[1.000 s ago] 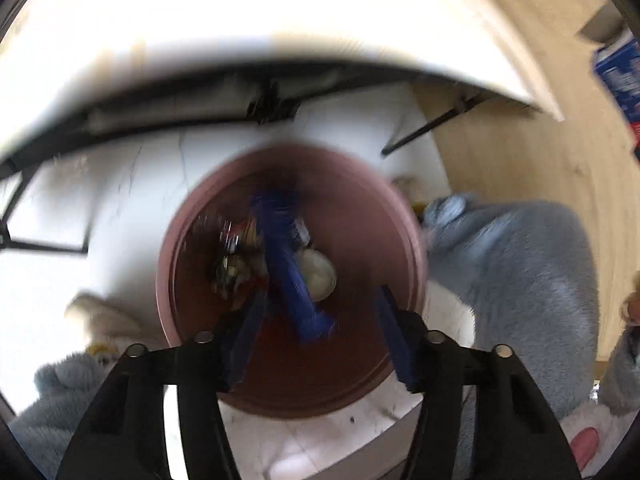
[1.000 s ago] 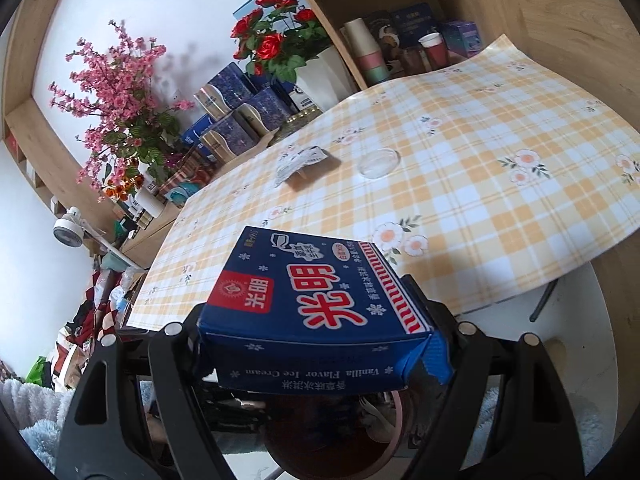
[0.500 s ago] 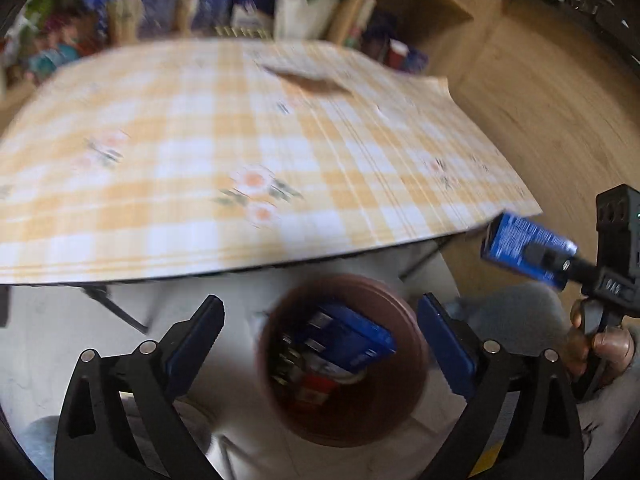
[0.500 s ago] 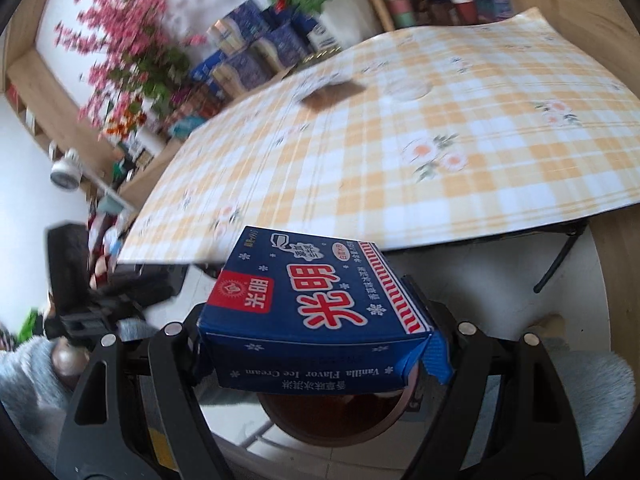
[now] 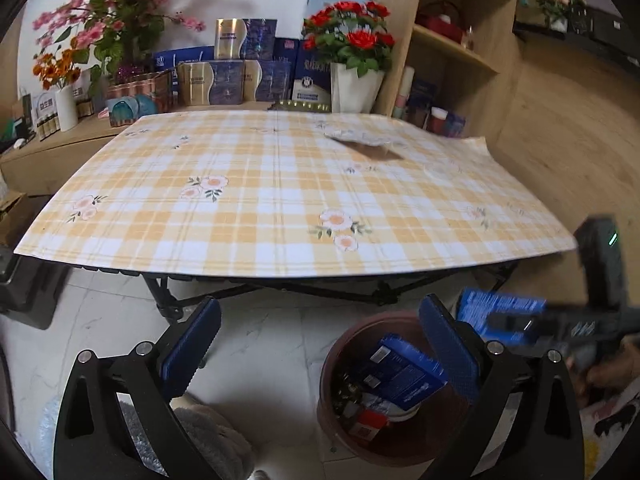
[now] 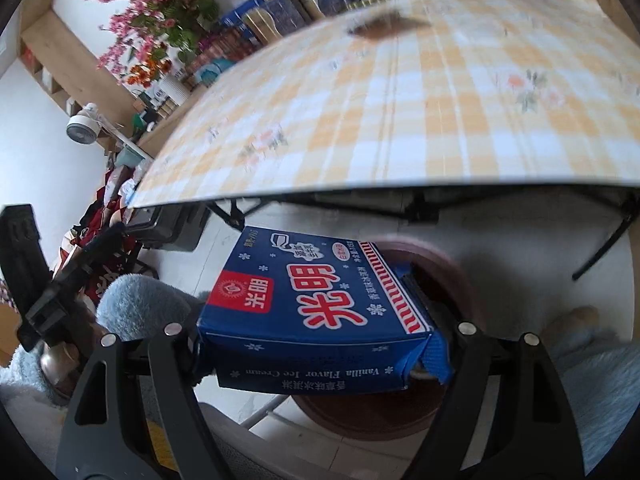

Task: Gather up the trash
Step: 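Open the right gripper to drop the blue ice cream box into the bin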

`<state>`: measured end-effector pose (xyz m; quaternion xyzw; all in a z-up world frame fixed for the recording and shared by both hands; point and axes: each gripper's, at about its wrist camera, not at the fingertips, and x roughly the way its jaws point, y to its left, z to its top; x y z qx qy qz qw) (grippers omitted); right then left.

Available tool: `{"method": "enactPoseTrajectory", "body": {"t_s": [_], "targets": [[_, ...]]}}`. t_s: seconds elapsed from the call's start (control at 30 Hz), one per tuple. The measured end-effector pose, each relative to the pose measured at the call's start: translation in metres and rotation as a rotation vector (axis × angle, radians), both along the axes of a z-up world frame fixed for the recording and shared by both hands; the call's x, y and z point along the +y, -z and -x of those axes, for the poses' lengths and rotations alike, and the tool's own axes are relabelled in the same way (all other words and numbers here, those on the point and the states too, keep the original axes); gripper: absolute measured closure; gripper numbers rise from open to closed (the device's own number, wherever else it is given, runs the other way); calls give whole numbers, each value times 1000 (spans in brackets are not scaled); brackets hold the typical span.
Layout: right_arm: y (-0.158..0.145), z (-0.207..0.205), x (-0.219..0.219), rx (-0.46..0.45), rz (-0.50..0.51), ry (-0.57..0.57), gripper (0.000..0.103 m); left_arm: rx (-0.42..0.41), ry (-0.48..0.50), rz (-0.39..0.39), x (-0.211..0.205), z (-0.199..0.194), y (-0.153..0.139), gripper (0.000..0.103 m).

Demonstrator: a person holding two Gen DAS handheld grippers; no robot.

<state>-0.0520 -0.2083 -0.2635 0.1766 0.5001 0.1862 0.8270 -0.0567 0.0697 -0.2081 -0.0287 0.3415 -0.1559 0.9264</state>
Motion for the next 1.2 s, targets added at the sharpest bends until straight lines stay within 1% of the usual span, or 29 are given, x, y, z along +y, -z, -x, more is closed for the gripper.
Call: {"method": "enactPoseTrajectory", "body": {"t_s": [0.07,0.23,0.63,0.83,0.87,0.9,0.93,1.07,1.2], "targets": [[4,-1,0,13,11,7,24,3,-1,9,2,0,1,6],[5,1,1,9,27,12,24,23,5,-7,-3,-4,6,6],[6,-1,0,14,19,6,24,61,7,-23,-6,-9,14,6],[6,-2,-2,18,20,11,23,63,9,-25,-6,-9,14,6],[6,-2,-2,17,19,12,21,64,8,-26,-6,-9,14,6],[5,-2,-2,15,23,15,15,64,7,-25,-6,-9,14,6],[5,-1,-3,12,24,17,13,65,7,-25,-6,-9,14,6],[4,-1,-4,9,27,22,8,66,3,-22,-5,-10,14,6],[4,-1,-5,10,26,24,7,66,2,-20,-4,-11,13,6]]}}
